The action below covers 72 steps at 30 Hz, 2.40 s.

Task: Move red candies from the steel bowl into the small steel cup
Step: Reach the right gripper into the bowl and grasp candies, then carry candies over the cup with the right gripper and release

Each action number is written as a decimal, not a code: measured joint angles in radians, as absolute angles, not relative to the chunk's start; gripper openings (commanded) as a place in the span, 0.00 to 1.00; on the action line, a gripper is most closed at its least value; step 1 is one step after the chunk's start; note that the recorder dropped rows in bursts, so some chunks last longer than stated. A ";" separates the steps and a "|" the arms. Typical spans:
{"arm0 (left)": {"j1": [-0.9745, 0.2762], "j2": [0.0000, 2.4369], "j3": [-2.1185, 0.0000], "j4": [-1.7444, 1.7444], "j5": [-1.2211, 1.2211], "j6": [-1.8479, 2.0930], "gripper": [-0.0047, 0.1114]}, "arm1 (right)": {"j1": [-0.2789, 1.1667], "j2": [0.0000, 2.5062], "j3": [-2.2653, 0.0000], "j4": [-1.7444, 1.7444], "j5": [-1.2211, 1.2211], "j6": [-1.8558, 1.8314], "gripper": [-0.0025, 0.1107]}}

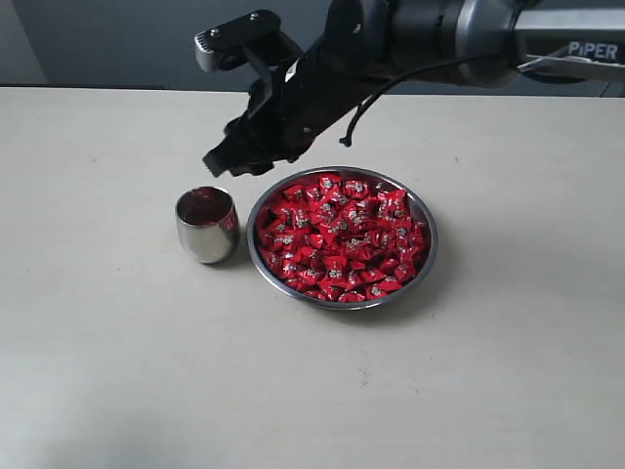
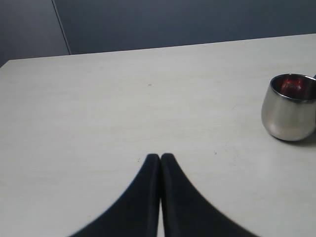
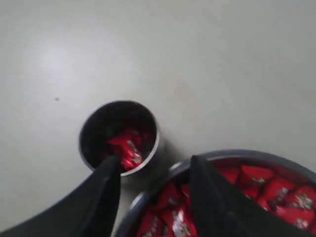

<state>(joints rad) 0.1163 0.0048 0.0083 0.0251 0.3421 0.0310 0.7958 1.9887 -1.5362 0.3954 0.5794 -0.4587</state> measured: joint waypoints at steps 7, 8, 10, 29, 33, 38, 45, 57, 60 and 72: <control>0.116 0.005 0.008 0.025 0.342 0.031 0.04 | 0.715 1.981 -1.526 0.235 0.702 -0.306 0.40; 0.116 0.005 0.008 0.025 0.342 0.031 0.04 | 0.708 1.981 -1.516 0.214 0.707 -0.289 0.40; 0.116 0.005 0.008 0.025 0.342 0.031 0.04 | 0.699 1.981 -1.488 0.174 0.709 -0.257 0.40; 0.116 0.005 0.008 0.025 0.342 0.031 0.04 | 0.692 2.076 -1.389 0.140 0.633 -0.223 0.46; 0.116 0.005 0.008 0.025 0.342 0.031 0.04 | 0.692 2.094 -1.389 0.140 0.603 -0.223 0.24; 0.116 0.005 0.008 0.025 0.342 0.031 0.04 | 0.692 2.094 -1.389 0.142 0.602 -0.223 0.03; 0.116 0.005 0.008 0.025 0.342 0.031 0.04 | 0.692 2.038 -1.388 0.147 0.603 -0.220 0.02; 0.116 0.005 0.008 0.025 0.342 0.031 0.04 | 0.810 1.918 -1.388 0.520 0.467 -0.478 0.02; 0.116 0.005 0.008 0.025 0.342 0.031 0.04 | 0.849 1.939 -1.396 0.528 0.411 -0.493 0.02; 0.116 0.005 0.008 0.025 0.342 0.031 0.04 | 0.888 2.087 -1.544 0.507 0.437 -0.500 0.03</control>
